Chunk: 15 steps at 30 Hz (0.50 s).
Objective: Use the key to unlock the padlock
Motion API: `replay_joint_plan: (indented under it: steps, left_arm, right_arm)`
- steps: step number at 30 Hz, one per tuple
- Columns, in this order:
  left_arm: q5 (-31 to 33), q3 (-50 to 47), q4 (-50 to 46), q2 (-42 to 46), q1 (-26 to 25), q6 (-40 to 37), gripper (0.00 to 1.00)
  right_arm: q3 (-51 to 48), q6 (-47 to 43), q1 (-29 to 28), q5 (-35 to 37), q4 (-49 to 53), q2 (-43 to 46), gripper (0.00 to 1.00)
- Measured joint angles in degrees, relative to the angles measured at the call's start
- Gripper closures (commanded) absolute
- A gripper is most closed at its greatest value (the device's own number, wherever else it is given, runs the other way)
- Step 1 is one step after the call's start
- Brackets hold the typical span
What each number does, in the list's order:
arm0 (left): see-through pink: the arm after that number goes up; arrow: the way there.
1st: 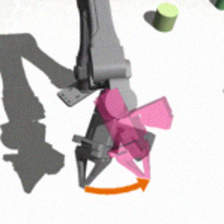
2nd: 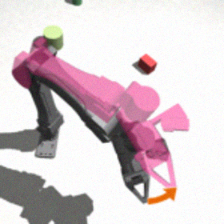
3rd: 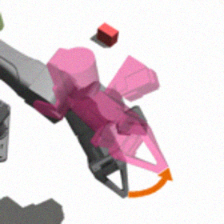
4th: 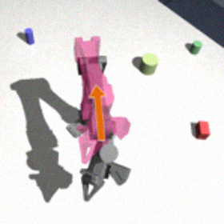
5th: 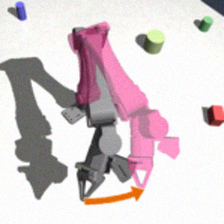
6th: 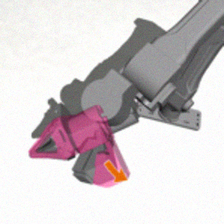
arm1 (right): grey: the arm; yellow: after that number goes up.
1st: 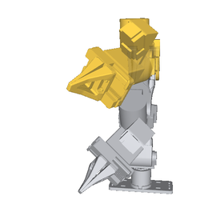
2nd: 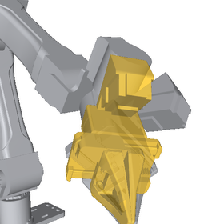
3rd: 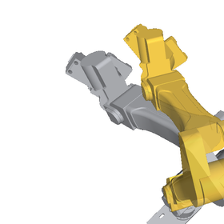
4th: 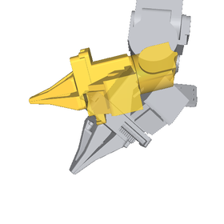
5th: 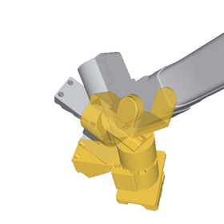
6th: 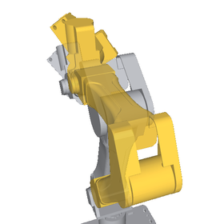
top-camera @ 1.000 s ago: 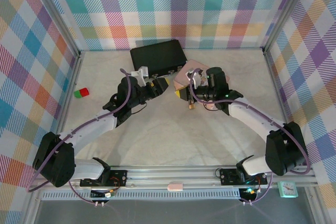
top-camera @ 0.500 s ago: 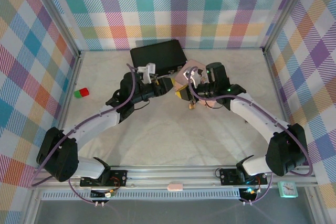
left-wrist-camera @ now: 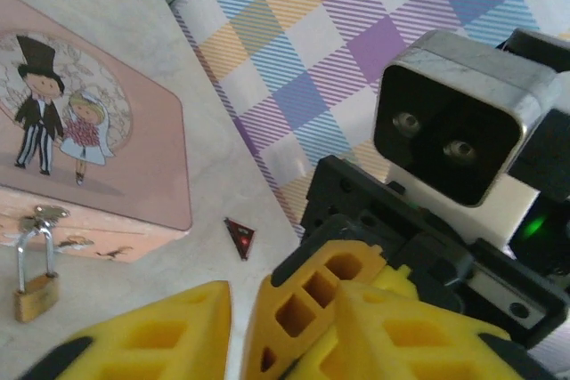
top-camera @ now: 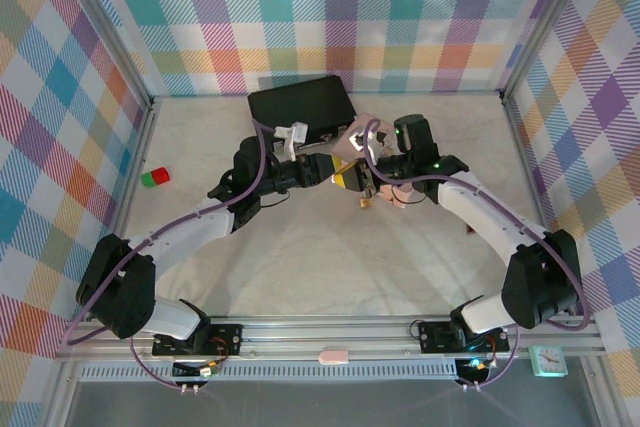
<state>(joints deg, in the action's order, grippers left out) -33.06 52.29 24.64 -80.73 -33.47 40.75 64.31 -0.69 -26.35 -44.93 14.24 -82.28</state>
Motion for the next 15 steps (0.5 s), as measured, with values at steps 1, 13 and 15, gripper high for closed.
replay_joint_plan:
  steps: [1, 13, 15]
  left_arm:
    - [0.07, 0.00, 0.07, 0.00, -0.04, -0.07, 0.87]
    - [0.98, 0.00, 0.57, -0.04, 0.15, -0.52, 1.00]
    - [1.73, -0.09, 0.63, -0.04, 0.07, -0.50, 1.00]
  right_arm:
    - [0.02, 0.07, 0.15, -0.50, 0.00, -0.09, 1.00]
    - [0.92, 2.27, 1.01, -2.08, -0.44, -0.13, 0.58]
    - [0.57, 3.74, 1.36, -1.55, -1.73, 0.42, 0.53]
